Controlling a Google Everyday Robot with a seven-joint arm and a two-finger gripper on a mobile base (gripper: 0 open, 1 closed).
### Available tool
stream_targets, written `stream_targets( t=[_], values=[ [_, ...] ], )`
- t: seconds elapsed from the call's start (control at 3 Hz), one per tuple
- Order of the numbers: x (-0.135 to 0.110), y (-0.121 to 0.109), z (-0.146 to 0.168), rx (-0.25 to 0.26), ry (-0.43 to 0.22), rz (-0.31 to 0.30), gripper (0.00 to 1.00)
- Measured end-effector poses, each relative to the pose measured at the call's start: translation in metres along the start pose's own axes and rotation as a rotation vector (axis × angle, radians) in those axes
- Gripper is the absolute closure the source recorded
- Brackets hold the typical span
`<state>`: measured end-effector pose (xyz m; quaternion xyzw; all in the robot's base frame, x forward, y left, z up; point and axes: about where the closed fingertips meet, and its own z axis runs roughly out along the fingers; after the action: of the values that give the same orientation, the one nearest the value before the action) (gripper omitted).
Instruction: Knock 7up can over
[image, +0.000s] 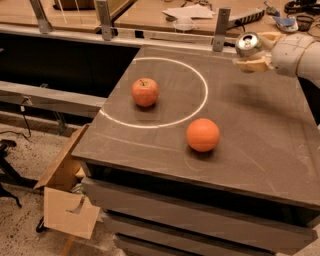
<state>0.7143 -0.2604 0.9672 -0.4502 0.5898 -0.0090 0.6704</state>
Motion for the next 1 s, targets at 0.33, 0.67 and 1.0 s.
stream_targets(
  t=[0.33, 0.67, 1.0],
  values=[
    [-0.006, 0.022, -0.001, -0.093, -0.02, -0.027, 1.0],
    [-0.012, 0.02, 0.015, -0.196, -0.013, -0.192, 1.0],
    [-0.033, 0.039, 0.015, -0.381, -0.041, -0.427, 1.0]
  ],
)
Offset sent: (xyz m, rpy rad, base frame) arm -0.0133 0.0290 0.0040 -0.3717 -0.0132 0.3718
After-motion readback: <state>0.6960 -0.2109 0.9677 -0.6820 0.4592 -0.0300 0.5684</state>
